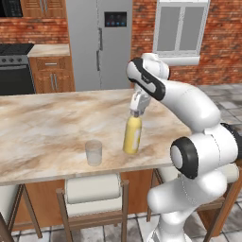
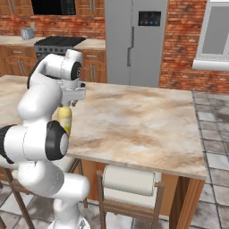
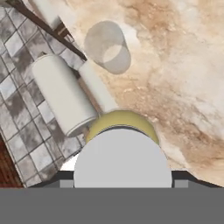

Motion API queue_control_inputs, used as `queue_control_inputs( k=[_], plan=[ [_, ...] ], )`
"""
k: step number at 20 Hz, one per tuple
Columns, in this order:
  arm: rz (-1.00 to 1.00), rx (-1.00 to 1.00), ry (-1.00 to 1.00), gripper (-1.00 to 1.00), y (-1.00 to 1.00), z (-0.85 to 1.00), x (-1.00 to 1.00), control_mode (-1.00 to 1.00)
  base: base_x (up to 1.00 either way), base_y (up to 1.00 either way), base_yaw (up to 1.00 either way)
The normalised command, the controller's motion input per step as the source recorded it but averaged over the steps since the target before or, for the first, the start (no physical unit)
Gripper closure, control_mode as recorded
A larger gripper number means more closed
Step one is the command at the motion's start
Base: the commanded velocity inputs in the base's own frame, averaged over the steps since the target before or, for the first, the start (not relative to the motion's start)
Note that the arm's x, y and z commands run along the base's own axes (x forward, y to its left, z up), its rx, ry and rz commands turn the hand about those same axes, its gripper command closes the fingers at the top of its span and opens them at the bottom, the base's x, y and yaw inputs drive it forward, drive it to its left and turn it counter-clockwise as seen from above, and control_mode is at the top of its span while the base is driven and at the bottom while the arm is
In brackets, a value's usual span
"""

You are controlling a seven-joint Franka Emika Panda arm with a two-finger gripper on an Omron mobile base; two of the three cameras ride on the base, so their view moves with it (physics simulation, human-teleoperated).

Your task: There is a wine glass and glass cup on the dining counter. Place the wine bottle next to the wine glass and the juice bottle next to the glass cup.

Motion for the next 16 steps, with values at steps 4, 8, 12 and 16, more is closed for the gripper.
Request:
queue_control_inputs(
  k=[4, 8, 12, 16],
  plan=[
    [0.46, 0.00, 0.00, 1.00, 0.06, 0.00, 0.28, -1.00, 0.00, 0.00, 0.00],
    [0.48, 0.00, 0.00, 1.00, 0.14, 0.00, 0.24, -1.00, 0.00, 0.00, 0.00],
    [0.45, -0.02, -0.11, 1.00, 0.18, -0.02, 0.05, -1.00, 0.00, 0.00, 0.00],
    [0.26, 0.00, -0.13, 1.00, 0.26, -0.12, 0.04, -1.00, 0.00, 0.00, 0.00]
  ],
)
